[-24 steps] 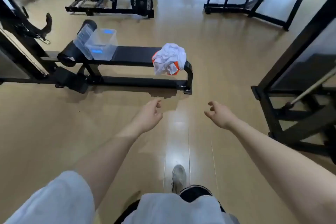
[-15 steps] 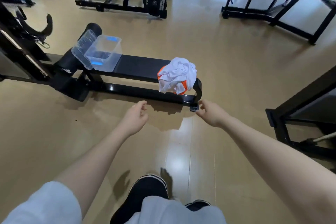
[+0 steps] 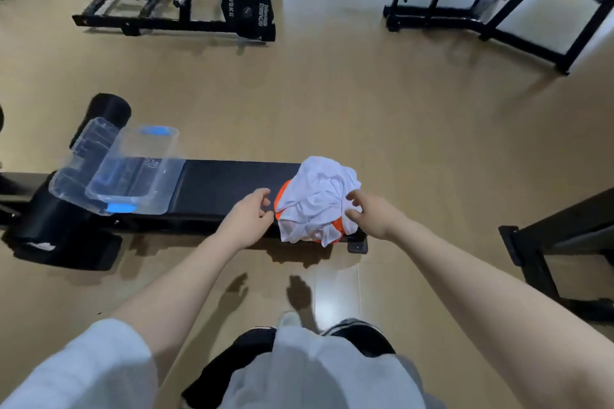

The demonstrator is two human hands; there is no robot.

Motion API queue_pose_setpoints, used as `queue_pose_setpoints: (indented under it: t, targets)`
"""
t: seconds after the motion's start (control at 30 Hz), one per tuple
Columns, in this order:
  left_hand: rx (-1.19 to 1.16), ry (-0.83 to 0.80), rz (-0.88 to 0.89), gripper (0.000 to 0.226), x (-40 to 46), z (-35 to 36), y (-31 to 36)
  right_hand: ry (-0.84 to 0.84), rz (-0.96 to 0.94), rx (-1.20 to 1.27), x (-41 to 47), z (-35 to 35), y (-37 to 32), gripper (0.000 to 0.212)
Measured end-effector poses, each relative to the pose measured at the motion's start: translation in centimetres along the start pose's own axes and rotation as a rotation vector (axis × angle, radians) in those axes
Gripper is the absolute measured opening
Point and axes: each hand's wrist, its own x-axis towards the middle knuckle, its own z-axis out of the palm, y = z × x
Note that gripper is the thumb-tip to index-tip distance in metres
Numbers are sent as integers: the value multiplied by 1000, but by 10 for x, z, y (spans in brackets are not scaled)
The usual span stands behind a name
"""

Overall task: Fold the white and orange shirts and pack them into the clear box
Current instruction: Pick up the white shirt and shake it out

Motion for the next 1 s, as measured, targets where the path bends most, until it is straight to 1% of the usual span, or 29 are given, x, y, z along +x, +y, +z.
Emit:
queue_pose_setpoints:
  t: [0.13, 0.27, 0.53, 0.67, 0.8, 0.9, 0.93, 1.0]
  targets:
    - [27, -94, 56, 47, 74, -9, 29, 15, 96, 75, 60, -26, 23, 40]
    - [16, -164, 46, 49, 146, -2, 41, -12, 194, 79, 125, -45, 53, 42]
    - [-15, -278, -145, 51, 271, 30, 45, -185, 231, 71, 267, -57, 91, 44]
    - [-88, -290, -236, 50, 327, 58, 37, -275, 170, 38, 332, -38, 109, 40]
    - [-166, -310, -331, 49, 364, 92, 12, -351, 81, -24, 371, 4, 118, 35]
    - [-168, -346, -386, 47, 382, 116, -11, -353, 15, -133, 383, 43, 121, 39]
    - [-179, -344, -401, 46, 386, 122, -17, -351, -9, -183, 386, 55, 122, 37]
    - [-193, -360, -413, 45, 394, 132, -28, -301, -77, -236, 393, 75, 125, 23]
